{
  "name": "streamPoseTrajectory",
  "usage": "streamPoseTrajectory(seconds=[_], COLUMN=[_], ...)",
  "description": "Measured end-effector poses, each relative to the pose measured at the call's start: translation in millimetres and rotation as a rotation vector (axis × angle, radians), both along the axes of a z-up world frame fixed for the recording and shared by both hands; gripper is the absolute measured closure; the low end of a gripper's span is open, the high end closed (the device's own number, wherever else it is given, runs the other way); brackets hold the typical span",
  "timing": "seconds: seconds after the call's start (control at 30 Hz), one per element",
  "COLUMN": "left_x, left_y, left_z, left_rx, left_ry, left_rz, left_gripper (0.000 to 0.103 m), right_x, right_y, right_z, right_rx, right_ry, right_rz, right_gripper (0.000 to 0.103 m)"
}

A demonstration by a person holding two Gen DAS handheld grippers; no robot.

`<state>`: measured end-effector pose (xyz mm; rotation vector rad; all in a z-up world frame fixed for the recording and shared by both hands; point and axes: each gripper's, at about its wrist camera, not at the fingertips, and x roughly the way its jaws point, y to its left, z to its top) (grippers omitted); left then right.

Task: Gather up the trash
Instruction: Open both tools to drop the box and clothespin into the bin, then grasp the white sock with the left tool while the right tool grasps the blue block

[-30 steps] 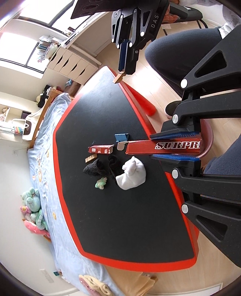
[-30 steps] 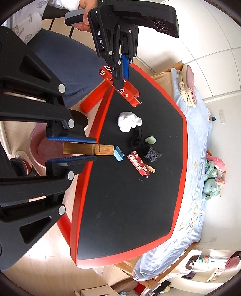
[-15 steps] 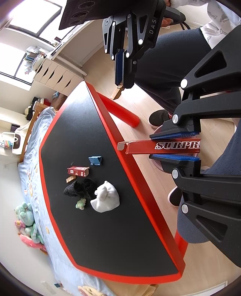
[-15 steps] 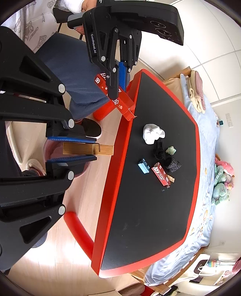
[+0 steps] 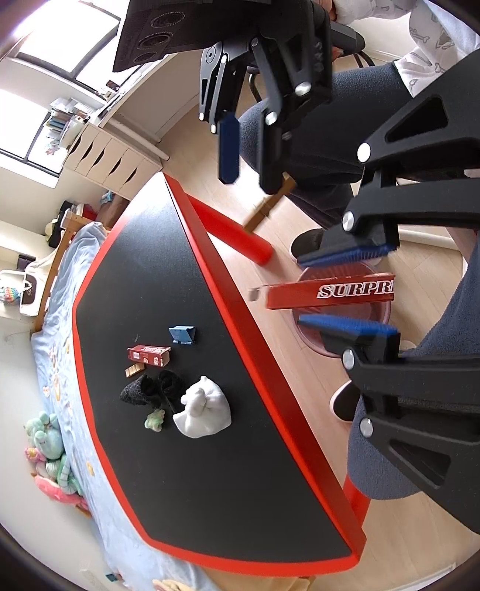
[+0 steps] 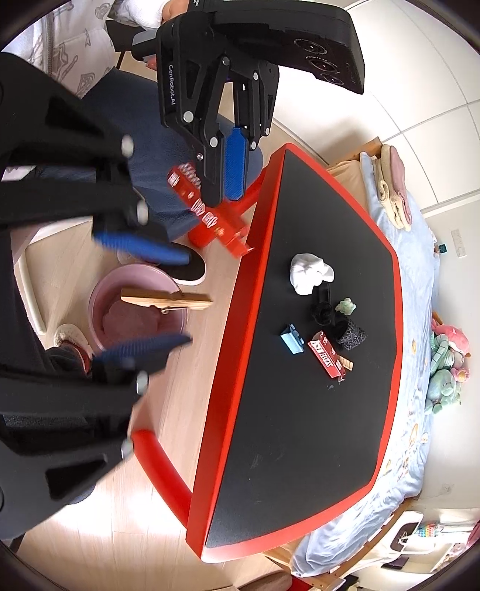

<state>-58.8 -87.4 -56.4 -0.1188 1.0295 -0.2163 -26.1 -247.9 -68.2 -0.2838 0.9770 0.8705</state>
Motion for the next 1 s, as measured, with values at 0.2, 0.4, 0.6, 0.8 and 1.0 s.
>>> streamPoseTrajectory(seconds=[0.2, 0.4, 0.6, 0.8, 1.0], left_x=[0.0, -0.2, -0.7, 0.1, 0.9], left_y=[9.3, 15.8, 21.6, 24.2, 25.8], left_z=[2.2, 5.4, 7.2, 6.1, 5.3], left_rx=[-0.016, -0.003, 0.003, -0.001, 0.000], left_ry=[-0.025, -0.031, -0.033, -0.024, -0.023], left_rz=[0.054, 0.082, 0.099, 0.102, 0.104], left_gripper=[0.011, 0.008, 0.008, 0.008, 0.008], right_x=[5.1, 6.9, 7.8, 8.7, 9.5], right_y=[-3.4, -1.7, -1.2, -0.4, 2.4], right_z=[-3.9, -7.5, -7.2, -6.6, -6.3], right_rx=[-0.010, -0.027, -0.030, -0.031, -0.028], right_ry=[0.002, 0.000, -0.004, 0.001, 0.001], right_rz=[-0.033, -0.041, -0.041, -0.035, -0.029], right_gripper=[0.007, 0.005, 0.004, 0.004, 0.004])
